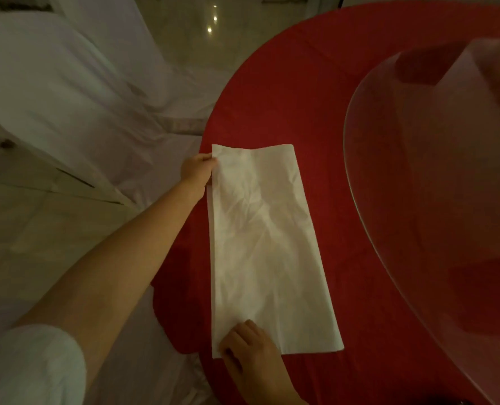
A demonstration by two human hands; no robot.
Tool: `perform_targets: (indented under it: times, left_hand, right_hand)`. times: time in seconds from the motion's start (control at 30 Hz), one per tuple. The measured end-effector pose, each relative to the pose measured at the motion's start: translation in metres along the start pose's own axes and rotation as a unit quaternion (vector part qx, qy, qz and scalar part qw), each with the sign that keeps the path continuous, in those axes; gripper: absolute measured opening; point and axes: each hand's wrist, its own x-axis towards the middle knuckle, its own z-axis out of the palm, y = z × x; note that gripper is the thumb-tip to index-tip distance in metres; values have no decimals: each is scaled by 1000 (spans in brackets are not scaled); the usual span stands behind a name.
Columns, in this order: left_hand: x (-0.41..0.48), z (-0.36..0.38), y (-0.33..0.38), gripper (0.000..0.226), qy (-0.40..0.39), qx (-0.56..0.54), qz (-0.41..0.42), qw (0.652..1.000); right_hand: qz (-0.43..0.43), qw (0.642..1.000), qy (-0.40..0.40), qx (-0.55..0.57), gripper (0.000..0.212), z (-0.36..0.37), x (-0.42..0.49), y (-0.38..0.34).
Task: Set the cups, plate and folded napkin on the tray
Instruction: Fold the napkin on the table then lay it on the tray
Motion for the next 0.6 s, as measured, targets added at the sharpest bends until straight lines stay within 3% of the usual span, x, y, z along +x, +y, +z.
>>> perform_targets:
  times: [0.2, 0.5, 0.6]
  left_hand:
    - [1, -8, -14, 28, 50, 29, 7, 998]
    - [4, -9, -22, 28, 144, 170, 47, 974]
    - [4, -8, -24, 26, 143, 214, 61, 964]
  right_hand:
    - [-2, 999, -32, 17, 14, 2, 0, -1]
    - [-34, 998, -47, 34, 5, 3, -1, 3]
    - [-31, 997, -70, 23, 6, 6, -3, 6]
